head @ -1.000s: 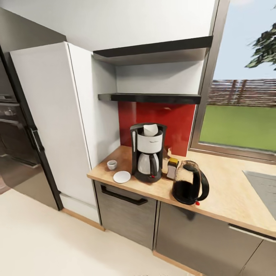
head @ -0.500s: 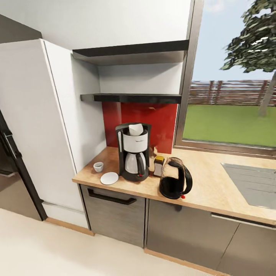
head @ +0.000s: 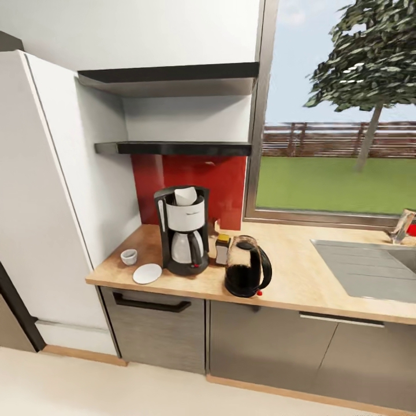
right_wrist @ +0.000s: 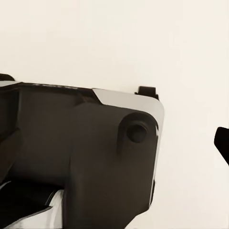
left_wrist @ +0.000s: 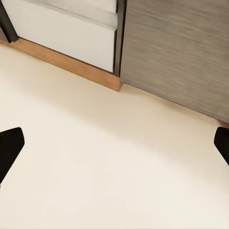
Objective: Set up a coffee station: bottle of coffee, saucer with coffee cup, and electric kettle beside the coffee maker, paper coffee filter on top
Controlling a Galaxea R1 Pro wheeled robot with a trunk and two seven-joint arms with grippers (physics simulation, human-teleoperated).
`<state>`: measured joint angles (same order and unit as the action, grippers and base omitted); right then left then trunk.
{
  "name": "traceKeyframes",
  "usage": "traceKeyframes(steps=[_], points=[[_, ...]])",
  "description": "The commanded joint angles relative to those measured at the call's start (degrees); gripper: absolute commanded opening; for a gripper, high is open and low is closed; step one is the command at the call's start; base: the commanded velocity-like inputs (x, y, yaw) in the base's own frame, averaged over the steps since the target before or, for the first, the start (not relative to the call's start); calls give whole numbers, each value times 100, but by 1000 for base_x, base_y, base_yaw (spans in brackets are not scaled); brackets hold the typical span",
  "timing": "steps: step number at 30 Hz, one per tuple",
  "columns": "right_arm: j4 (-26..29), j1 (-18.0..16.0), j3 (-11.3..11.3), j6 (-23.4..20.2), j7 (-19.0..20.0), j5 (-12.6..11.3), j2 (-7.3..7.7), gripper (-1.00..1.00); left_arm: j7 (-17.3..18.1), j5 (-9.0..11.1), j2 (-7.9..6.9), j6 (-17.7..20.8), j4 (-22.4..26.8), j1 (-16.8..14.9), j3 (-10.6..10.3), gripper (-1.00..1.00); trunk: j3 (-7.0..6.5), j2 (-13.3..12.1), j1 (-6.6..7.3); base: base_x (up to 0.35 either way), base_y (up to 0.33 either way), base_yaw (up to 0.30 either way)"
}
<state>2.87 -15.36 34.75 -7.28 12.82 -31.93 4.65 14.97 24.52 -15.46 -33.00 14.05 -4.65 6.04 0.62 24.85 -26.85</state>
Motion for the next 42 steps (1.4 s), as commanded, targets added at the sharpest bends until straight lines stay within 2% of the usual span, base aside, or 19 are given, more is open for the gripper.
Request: traceKeyframes(steps=[1, 4, 9, 18, 20, 22, 25, 30, 31, 33, 35, 39, 42], points=[[39, -2, 47, 52, 10, -59, 3, 100, 69, 35, 1, -1, 1, 1, 30, 100, 7, 7, -3, 83, 260, -45], [84, -2, 49, 369, 10, -59, 1, 100, 87, 48, 0, -5, 17, 7, 29, 100, 7, 7, -3, 65, 287, -14], [94, -2, 39, 438, 12, -65, 5, 100, 86, 63, -1, 3, 23, 8, 29, 100, 7, 7, -3, 15, 257, -2], [74, -2, 23, 447, 2, -94, 19, 100, 124, -2, -24, -24, 102, -12, -39, 100, 3, 7, -3, 1, 33, 0], [66, -2, 25, 448, -3, -93, 24, 100, 178, -14, -54, -2, 267, -25, -41, 100, 2, 7, -3, 0, 1, 0], [39, -2, 37, 461, -14, -72, 46, 100, 196, -59, -141, 227, 1143, -50, -34, 100, 2, 7, -3, 0, 0, 0], [26, -2, 40, 463, -16, -61, 59, 100, 188, -120, -165, 792, 1909, -57, -30, 100, 2, 7, -3, 0, 0, 0], [-101, -2, 39, 462, -20, -65, 130, 100, 126, -215, -174, 2677, 3717, -236, -10, 100, 2, 7, -3, 0, 0, 0], [-109, -2, 40, 461, -21, -67, 157, 100, 123, -230, -175, 2854, 3856, -282, -5, 100, 2, 7, -3, 0, 0, 0], [-126, 10, 40, 458, -23, -73, 298, 100, 116, -309, -176, 3527, 4268, -526, 4, 100, 2, 7, -3, 0, 0, 0], [-131, 35, 36, 457, -24, -77, 377, 100, 114, -387, -176, 3983, 4441, -770, 6, 100, 2, 7, -3, 0, 0, 0], [-129, 97, 27, 448, -25, -142, 454, 100, 121, -722, -176, 5035, 4603, -1471, 9, 100, 2, 7, -3, 0, 0, 0], [-124, 107, 26, 447, -25, -481, 467, 100, 132, -890, -175, 5530, 4645, -1880, 7, 100, 2, 7, -3, 0, 0, 0]])
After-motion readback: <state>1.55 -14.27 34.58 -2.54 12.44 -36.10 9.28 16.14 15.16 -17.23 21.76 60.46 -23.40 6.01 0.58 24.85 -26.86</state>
